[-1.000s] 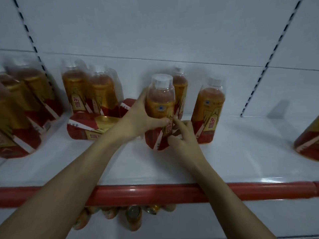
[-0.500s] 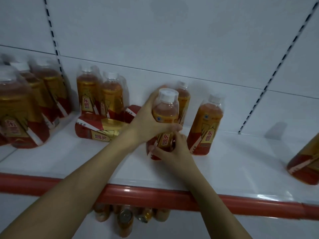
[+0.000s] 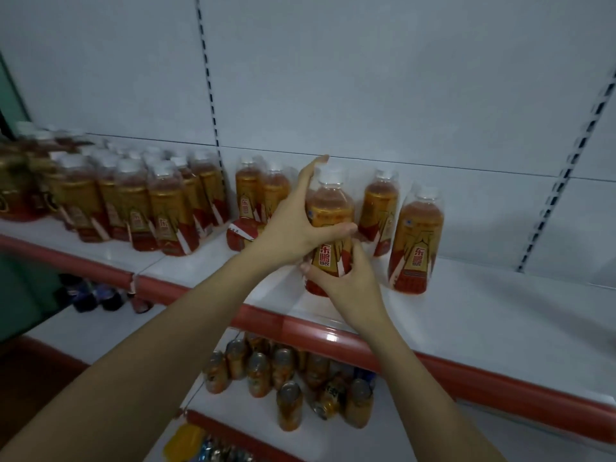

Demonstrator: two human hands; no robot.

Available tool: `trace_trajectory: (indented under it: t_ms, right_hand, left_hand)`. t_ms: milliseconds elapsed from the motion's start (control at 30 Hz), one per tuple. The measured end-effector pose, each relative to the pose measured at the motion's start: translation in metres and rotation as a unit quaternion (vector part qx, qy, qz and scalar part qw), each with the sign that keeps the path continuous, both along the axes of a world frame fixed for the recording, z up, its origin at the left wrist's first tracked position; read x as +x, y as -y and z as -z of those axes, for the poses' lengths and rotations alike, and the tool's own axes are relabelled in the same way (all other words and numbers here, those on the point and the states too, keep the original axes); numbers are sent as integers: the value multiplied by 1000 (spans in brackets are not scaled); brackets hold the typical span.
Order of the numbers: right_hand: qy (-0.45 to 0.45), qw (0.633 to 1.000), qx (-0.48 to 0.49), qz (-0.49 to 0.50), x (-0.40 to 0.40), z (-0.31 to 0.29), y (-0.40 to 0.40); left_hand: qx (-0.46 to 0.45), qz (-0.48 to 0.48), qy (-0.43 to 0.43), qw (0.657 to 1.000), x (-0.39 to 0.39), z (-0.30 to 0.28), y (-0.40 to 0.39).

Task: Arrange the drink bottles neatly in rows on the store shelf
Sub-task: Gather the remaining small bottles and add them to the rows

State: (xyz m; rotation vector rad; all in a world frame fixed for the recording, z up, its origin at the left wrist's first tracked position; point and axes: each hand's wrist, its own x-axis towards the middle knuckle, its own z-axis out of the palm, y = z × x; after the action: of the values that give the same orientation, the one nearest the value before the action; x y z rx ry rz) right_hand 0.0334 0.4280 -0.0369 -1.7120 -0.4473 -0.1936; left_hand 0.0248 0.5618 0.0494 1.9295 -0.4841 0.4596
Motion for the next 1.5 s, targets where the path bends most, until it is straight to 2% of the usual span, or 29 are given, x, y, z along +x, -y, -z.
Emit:
trace_trajectory:
  t_ms: [133,267,400,633,767,833,900,1000,1067,1100,1267,1333,1400,1467,1500]
  right_hand:
    - [3,1000,23,-17,-20,-4,-8]
    - [-6,999,40,-26,-28,-16,-26]
    - [-9,999,13,-37,-18,-33,-66]
    - [-26,996,-39,-74,11,-50,-181]
    - [-12,995,-56,-88,33,-71,-201]
    - [-19,993,-100,-60,48,-69,-199]
    - [-10,975,-221,-27,62,-57,-198]
    - [126,886,-446,-6,77,-40,-202]
    - [196,843,-502,-6,82,-35,-201]
    - [211,836,-507,-5,84,-36,-197]
    - [179,804,-566,-3,85,-46,-162]
    - [153,821,-548,46,80,-51,-161]
    - [97,899,-420,83,76,-59,-170]
    - [18,959,-280,33,79,-64,-180]
    - [-21,970,-244,-3,82,-65,-185]
  left_hand:
    - [71,-7,21,997,-24,-17,-10]
    - [112,47,21,992,-35,-35,-30]
    - [118,61,-3,991,-32,-49,-89]
    - [97,-3,-8,995,-15,-64,-217]
    - [91,-25,14,995,-5,-85,-257]
    - [101,-28,25,994,0,-95,-266]
    - [110,-26,32,993,8,-100,-267]
    - [125,-30,36,991,24,-94,-262]
    - [130,-36,29,990,34,-86,-256]
    - [137,-35,26,990,39,-82,-253]
    - [184,-40,9,982,58,-77,-240]
    - [197,-38,-7,980,68,-81,-234]
    - [225,-44,-23,973,76,-82,-229]
    - [262,-55,-32,963,83,-80,-222]
    - [281,-63,-36,957,87,-76,-219]
